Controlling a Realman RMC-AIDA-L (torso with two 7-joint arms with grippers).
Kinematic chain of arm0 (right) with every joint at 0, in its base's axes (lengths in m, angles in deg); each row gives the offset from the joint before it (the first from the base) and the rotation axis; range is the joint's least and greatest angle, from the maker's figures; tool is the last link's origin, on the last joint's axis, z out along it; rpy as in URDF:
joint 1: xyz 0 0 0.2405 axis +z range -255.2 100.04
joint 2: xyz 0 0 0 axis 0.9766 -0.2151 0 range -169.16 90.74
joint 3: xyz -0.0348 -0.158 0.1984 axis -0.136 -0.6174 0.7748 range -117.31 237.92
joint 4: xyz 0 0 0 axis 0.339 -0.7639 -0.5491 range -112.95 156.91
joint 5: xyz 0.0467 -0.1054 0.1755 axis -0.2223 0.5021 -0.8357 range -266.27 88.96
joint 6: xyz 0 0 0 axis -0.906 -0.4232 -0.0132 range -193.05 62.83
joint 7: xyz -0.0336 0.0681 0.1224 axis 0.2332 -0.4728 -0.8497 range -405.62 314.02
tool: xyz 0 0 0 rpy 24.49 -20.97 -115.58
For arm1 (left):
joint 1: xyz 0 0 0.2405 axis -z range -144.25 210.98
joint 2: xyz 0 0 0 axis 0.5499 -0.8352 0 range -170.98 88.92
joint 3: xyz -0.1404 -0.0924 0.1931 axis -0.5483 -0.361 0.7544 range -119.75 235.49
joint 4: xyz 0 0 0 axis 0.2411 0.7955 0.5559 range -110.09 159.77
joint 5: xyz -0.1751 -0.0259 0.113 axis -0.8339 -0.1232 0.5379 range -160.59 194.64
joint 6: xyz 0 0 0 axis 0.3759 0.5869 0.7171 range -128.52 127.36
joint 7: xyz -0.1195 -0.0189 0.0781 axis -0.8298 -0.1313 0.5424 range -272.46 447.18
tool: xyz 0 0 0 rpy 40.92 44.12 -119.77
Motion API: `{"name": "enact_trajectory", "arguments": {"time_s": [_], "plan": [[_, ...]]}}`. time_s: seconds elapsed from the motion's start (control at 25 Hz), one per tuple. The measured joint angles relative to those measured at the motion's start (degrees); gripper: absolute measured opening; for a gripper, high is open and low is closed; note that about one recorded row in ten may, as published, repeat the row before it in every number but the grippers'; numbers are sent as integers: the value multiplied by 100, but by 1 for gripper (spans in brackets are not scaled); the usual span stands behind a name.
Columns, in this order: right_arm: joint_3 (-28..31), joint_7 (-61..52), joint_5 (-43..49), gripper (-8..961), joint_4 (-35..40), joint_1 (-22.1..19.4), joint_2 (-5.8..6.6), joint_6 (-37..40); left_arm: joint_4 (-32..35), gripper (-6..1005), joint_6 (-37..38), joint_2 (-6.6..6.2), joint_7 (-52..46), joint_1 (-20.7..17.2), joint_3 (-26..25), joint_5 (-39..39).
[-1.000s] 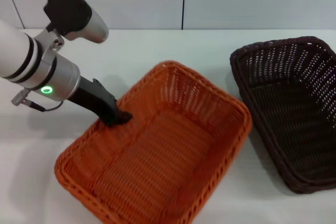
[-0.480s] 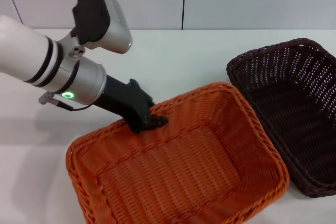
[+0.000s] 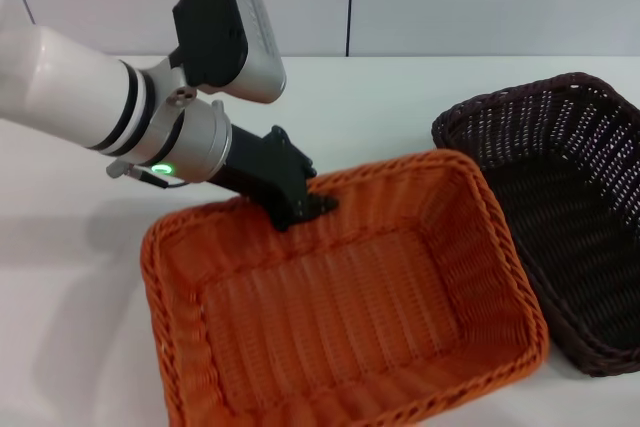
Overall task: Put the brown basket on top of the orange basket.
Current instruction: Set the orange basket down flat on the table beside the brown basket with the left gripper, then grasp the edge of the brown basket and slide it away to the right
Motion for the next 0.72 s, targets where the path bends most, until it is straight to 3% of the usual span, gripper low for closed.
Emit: {"name": "enact_trajectory", "arguments": {"time_s": [0.36, 0.4, 0.6, 0.72], "plan": [[14, 60, -12, 570, 5, 41, 10, -18, -21, 224, -206, -6, -46, 33, -123, -149], [30, 60, -13, 570, 8, 52, 13, -18, -11, 230, -180, -17, -115, 32, -357, -237], [32, 62, -15, 571, 27, 105, 16, -62, 37, 258, -136, -31, -88, -23, -539, -383], [6, 64, -15, 570, 37, 144, 18, -95, 69, 358, -35, -40, -53, -54, -768, -500]]}}
